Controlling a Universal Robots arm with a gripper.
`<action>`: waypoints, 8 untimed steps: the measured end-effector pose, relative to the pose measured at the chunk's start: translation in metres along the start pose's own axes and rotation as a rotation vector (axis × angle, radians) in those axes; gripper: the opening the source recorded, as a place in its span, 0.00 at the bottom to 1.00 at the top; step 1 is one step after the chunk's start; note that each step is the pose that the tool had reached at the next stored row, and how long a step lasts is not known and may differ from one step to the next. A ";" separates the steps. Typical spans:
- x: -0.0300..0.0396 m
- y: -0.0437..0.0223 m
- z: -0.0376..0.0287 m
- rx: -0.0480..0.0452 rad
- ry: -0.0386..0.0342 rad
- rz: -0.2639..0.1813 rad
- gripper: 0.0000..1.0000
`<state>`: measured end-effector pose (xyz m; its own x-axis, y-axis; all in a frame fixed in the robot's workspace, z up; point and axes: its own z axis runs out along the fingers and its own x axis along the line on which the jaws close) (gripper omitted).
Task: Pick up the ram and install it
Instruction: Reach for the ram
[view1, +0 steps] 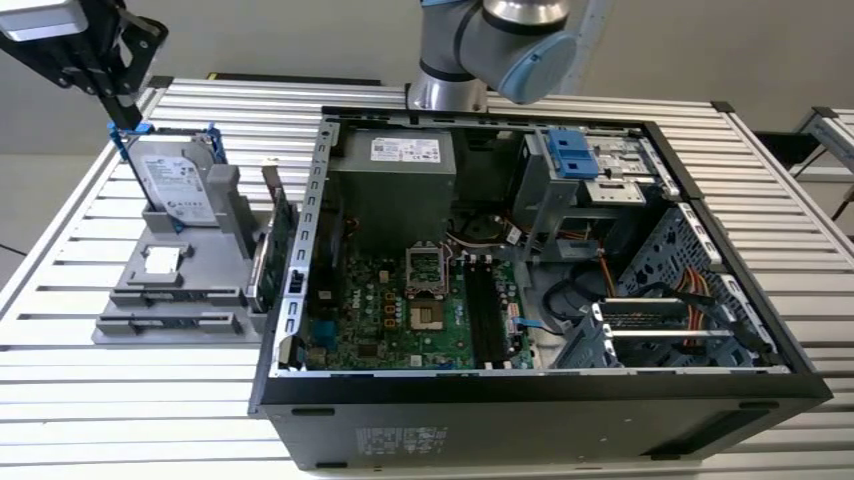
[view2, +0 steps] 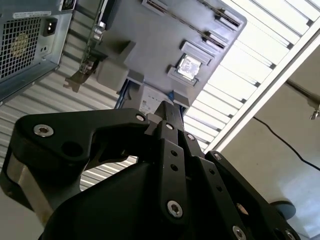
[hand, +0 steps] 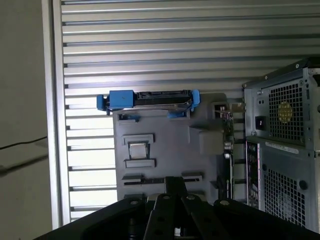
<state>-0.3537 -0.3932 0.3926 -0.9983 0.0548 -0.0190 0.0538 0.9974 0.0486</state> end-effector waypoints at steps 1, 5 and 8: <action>0.0010 0.0000 0.0000 0.0000 0.0000 0.000 0.00; 0.0024 -0.0001 -0.0001 0.0000 0.0000 0.000 0.00; 0.0027 -0.0001 0.0000 -0.0001 0.0000 0.000 0.00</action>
<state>-0.3564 -0.3932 0.3926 -0.9983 0.0545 -0.0190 0.0535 0.9974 0.0487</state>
